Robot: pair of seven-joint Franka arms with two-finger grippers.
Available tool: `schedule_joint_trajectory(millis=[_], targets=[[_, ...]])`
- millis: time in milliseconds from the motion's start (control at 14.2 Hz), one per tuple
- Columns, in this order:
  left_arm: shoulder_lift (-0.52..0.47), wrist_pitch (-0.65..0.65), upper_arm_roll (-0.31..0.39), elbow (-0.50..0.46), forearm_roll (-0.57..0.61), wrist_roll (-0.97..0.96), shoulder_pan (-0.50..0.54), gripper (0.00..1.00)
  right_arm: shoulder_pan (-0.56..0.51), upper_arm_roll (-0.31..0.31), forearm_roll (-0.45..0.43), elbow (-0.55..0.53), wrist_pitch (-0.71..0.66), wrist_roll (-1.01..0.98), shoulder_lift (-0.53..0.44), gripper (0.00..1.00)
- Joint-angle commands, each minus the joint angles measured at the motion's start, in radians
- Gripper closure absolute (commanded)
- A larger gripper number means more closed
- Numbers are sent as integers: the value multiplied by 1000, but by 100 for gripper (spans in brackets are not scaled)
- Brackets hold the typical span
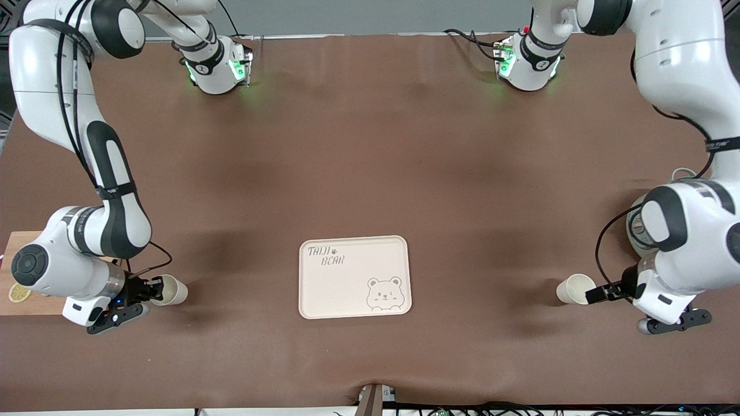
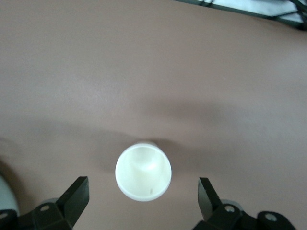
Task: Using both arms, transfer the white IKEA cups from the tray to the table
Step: 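Lower the cup beside the pot and open the left gripper, then open the right gripper on its cup while the left gripper withdraws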
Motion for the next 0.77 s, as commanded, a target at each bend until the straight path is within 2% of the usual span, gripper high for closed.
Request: schedule_joint_trajectory(millis=[0,282,423,563,704], targets=[[-94,-78,-2,-39,-8,47,0,0,-19,17,13,5,22,-31,15,100],[-190,-184,-1,-41,-1,46,-19,0,-19,17,13,4,37,-32,26,100],[-247,-243,-2,-47,74,34,-26,0,-19,17,13,5,37,-31,26,96],[-304,-287,-4,-64,93,44,-26,0,-19,18,16,5,39,-29,26,0],[-365,-315,-5,-99,93,48,-28,0,-19,18,15,7,36,-28,25,0]])
